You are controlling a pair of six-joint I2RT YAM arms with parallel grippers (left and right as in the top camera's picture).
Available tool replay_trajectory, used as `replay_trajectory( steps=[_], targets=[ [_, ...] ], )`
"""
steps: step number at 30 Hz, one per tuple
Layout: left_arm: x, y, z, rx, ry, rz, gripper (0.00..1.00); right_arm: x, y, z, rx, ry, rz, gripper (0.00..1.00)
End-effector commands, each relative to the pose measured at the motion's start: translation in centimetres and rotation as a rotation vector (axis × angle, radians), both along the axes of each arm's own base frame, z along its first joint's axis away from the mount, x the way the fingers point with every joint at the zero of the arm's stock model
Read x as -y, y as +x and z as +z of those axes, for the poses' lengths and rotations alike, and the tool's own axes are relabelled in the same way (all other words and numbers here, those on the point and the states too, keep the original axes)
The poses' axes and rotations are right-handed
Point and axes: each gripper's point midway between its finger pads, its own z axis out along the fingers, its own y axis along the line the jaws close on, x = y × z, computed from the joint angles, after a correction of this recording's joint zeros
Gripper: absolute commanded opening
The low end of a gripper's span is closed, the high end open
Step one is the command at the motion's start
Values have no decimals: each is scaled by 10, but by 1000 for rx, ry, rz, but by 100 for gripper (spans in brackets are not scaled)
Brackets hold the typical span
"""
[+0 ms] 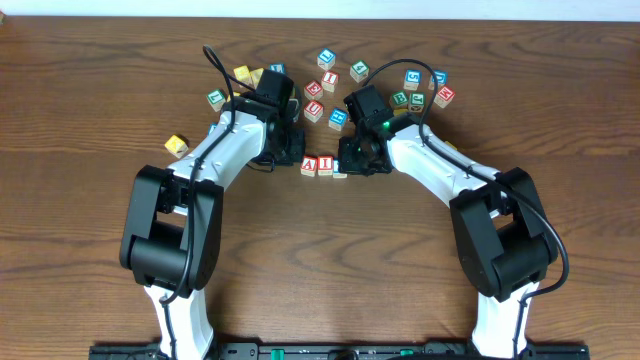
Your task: Spell out AI2
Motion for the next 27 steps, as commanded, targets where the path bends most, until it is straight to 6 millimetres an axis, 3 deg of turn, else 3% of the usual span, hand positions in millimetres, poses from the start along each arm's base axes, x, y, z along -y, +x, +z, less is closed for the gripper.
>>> replay_trajectory(
  steps=[1,9,21,27],
  targets=[
    [8,0,-2,-3,-7,-15,8,-2,-5,-7,-19,-6,-4,1],
    [23,-5,-2,0,-7,-53,8,-2,-5,-7,-19,-6,-4,1],
    [22,-9,-3,-14,-2,-52,8,-3,-6,-7,-19,-7,0,1],
    [10,-2,-2,13,59,-32,8,-2,1,2,14,-8,43,1]
  ],
)
